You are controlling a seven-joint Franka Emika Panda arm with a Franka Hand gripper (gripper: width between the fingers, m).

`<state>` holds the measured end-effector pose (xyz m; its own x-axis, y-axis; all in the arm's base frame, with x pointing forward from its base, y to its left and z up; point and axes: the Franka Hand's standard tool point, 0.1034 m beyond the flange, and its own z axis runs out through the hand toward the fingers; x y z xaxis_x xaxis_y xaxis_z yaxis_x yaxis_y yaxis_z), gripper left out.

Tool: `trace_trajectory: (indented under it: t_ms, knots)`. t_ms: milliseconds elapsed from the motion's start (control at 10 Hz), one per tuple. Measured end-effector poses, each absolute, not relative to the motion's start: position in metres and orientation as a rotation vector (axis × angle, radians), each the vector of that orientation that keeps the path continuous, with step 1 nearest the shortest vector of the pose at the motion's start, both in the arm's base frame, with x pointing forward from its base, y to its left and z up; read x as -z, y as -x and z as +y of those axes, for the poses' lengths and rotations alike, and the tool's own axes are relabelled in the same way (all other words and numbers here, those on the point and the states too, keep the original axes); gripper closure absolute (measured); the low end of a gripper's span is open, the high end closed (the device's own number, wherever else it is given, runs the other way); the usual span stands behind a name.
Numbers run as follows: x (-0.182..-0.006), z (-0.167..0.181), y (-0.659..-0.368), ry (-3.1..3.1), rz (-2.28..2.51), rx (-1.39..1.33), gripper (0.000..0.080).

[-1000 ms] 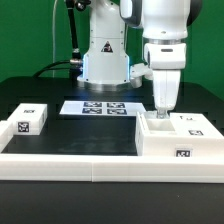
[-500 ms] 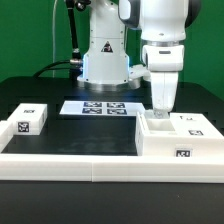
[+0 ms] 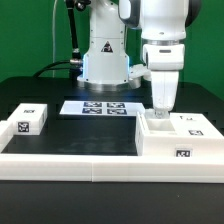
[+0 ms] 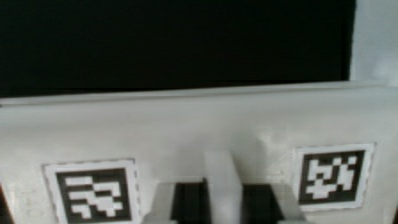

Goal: Assemble cabinet

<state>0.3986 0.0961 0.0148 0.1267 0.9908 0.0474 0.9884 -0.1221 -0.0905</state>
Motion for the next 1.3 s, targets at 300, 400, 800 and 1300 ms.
trace_trajectory:
  t_ms: [300, 400, 800, 1300]
  knots:
    - [-0.035, 0.092, -0.401, 2.3, -2.016, -0.079, 0.0731]
    - [-0.044, 0.091, -0.402, 2.31, -2.019, -0.086, 0.0731]
    - [-0.059, 0.079, -0.414, 2.331, -2.017, -0.096, 0.0731]
    - [-0.07, 0.077, -0.442, 2.357, -2.012, -0.06, 0.0731]
